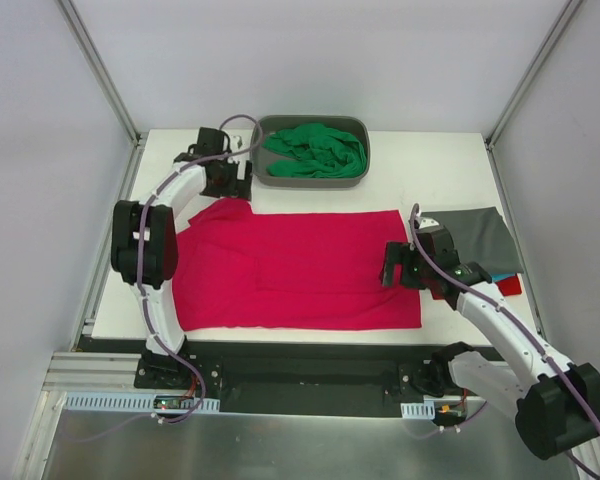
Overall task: Fold and stack the t-shirts
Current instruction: Grap the side of the flattened tshirt furthest away from the robot with both arms
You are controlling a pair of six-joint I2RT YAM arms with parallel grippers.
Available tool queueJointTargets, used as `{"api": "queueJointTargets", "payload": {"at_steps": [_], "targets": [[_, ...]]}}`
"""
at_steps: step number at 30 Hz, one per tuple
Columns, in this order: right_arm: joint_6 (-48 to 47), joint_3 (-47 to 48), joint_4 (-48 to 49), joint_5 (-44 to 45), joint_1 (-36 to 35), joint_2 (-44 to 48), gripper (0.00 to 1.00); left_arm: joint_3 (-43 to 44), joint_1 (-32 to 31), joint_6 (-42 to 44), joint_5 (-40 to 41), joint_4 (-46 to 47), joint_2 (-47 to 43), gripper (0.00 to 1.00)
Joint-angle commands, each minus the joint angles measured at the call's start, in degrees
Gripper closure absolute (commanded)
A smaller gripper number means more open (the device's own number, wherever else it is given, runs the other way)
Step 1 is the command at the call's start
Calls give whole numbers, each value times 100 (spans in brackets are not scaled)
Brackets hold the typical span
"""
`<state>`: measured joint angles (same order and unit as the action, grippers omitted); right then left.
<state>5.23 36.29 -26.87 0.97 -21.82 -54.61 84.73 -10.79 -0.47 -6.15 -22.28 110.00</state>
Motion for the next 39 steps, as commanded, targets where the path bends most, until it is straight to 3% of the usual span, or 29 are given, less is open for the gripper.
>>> {"api": "queueJointTargets", "payload": {"at_steps": [1, 4, 8, 16, 19, 25, 30, 33, 36, 39], "targets": [[-66, 185, -108, 193, 38, -207, 4, 1035, 569, -348, -825, -311, 425, 9], [-75, 229, -125, 298, 38, -348, 4, 1361, 569, -366, -1230, -312, 812, 15], [-84, 282, -143, 342, 55, -454, 4, 1880, 569, -638, -1011, -601, 1330, 23], [-93, 282, -116, 395, 73, -656, 4, 2180, 508, -1297, -1398, -699, 1832, 37], [-110, 273, -108, 377, 73, -691, 4, 2197, 332, -1438, -1012, -760, 1955, 40], [-137, 238, -134, 395, 99, -621, 4, 2364, 165, -1860, 270, -1269, 2184, 56], [-146, 229, -134, 386, 108, -612, 4, 2837, -11, -1895, 861, -1735, 2526, 59], [-154, 203, -151, 395, 117, -595, 4, 3075, -90, -1922, 1063, -1964, 2702, 72], [-154, 168, -143, 412, 135, -533, 4, 3199, -108, -1930, 1072, -2017, 2773, 100], [-189, 150, -151, 430, 161, -516, 4, 3304, -125, -2001, 1422, -2017, 2642, 100]]}}
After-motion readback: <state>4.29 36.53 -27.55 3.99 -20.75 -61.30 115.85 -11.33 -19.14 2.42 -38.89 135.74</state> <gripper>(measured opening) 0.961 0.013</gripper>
